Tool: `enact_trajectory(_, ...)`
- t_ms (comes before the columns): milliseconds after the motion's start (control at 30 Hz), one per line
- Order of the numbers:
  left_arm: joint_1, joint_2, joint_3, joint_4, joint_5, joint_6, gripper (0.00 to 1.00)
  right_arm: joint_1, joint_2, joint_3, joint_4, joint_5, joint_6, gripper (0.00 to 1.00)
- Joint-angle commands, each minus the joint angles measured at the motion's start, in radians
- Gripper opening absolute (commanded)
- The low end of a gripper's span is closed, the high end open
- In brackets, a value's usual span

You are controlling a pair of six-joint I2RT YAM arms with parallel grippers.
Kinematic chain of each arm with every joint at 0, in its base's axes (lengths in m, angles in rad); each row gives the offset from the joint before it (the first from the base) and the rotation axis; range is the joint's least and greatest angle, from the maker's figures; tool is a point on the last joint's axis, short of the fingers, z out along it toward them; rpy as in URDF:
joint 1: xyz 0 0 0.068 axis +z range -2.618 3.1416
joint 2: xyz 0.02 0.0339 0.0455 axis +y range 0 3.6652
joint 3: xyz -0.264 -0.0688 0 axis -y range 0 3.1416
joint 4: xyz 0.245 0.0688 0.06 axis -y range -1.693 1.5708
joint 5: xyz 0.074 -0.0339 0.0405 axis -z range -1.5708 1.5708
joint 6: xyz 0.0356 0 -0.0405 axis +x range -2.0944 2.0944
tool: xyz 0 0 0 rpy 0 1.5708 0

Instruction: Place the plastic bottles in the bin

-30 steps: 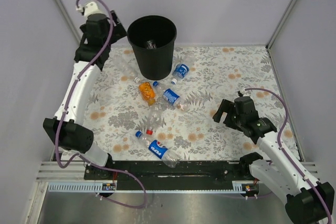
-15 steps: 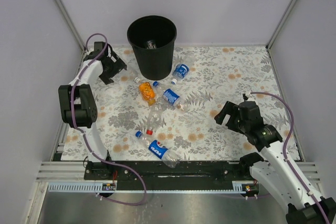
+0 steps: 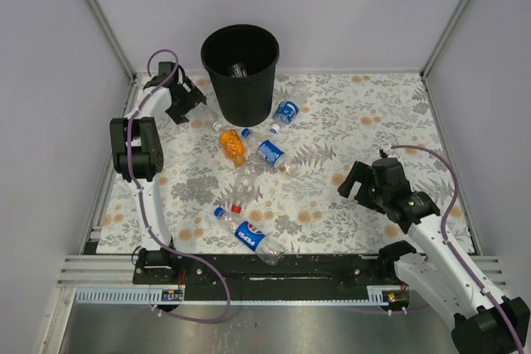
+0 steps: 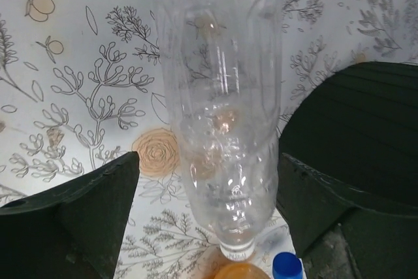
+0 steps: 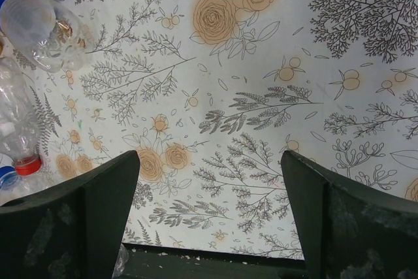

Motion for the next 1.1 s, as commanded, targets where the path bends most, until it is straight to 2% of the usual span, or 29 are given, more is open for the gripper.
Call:
enact_trajectory(0,-0.001,0.052,0.058,0.036,-0.003,-0.011,0.88,0.007,0.031,0.032,0.033,0.005,-0.001,0.99)
enact_trajectory(67,-0.002,0.061,0.052,0.035,-0.022,-0.016,0.83,0.006,0.044,0.037,0.036,-0.001,0.002,0.99)
enact_trajectory(200,0.001,0.044,0.013,0.027,-0.076,-0.042,0.63,0.006,0.028,0.044,0.032,-0.006,0.005,0.99)
enact_trajectory(300,0.004,-0.016,-0.039,0.027,-0.105,-0.043,0.53,0.006,-0.002,0.046,0.012,-0.001,0.005,0.99)
enact_trajectory(500,0.004,-0.305,-0.133,0.071,-0.214,0.024,0.51,0.006,-0.081,0.024,-0.033,0.003,0.012,0.99)
enact_trajectory(633,-0.008,-0.491,-0.074,0.078,-0.26,0.1,0.49,0.006,-0.125,-0.002,-0.04,-0.009,0.022,1.0)
enact_trajectory(700,-0.03,-0.536,-0.007,0.064,-0.287,0.16,0.49,0.006,-0.14,-0.009,-0.042,-0.009,0.022,0.99)
enact_trajectory(900,-0.177,-0.537,0.252,0.025,-0.345,0.291,0.49,0.004,-0.144,-0.014,-0.034,-0.013,0.022,0.99)
enact_trajectory(1000,-0.263,-0.481,0.343,0.039,-0.44,0.371,0.49,0.006,-0.13,-0.005,-0.033,-0.012,0.014,0.99)
enact_trajectory(1067,-0.289,-0.407,0.407,0.045,-0.427,0.388,0.5,0.006,-0.125,0.0,-0.033,-0.013,0.014,0.99)
